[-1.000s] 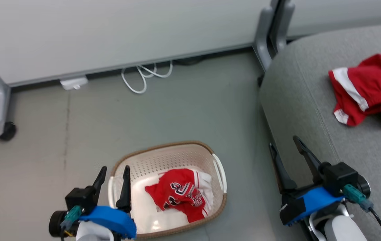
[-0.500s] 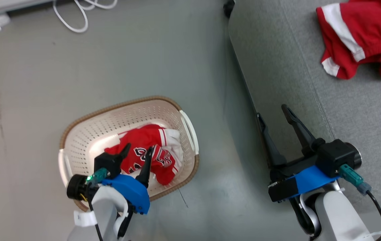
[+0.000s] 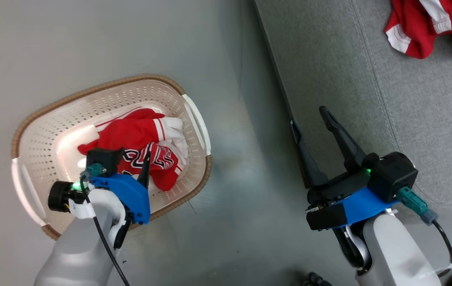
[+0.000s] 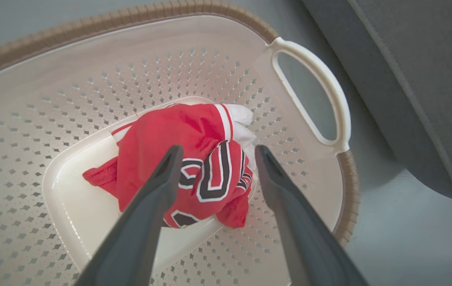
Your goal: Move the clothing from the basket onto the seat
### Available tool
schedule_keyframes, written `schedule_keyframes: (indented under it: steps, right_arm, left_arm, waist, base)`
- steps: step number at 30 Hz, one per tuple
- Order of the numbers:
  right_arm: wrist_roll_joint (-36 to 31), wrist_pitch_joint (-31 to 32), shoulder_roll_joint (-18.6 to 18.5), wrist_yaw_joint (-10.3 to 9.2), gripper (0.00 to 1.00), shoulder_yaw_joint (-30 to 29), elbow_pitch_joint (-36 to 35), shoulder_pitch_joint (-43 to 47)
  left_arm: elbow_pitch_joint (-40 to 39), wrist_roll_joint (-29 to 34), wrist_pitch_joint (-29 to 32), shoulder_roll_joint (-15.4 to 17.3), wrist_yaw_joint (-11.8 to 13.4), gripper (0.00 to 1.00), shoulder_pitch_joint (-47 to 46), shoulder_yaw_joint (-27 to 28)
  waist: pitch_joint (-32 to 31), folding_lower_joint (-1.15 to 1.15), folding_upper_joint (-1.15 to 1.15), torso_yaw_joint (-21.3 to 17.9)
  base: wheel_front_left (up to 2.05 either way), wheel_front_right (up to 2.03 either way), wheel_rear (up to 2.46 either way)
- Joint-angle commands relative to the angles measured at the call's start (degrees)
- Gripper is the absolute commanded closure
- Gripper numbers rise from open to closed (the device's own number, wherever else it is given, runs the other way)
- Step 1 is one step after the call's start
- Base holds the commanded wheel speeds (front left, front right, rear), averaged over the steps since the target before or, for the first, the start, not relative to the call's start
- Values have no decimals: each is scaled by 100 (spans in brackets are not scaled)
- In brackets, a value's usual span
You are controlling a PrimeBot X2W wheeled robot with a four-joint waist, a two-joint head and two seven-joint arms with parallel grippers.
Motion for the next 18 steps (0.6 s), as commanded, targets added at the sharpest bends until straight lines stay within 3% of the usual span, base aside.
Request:
schedule_keyframes:
  steps: [1,6,18]
  right_arm:
    - [82,-59,10,1,0,44,40,-105]
    - [215,-140,9,1,0,158,102,-158]
    - [417,-195,10,1,0,319,142,-218]
  left_arm:
    - [187,-24,42,65,11,0,-191,22]
    - [595,-69,109,119,151,0,-414,60]
    - [1093,-274,318,222,873,0,-708,299]
  waist:
    - [195,-1,0,-172]
    - [351,-1,0,-327]
    - [629,-1,0,-522]
  base:
    - [0,0,0]
    - [0,0,0]
    - [0,0,0]
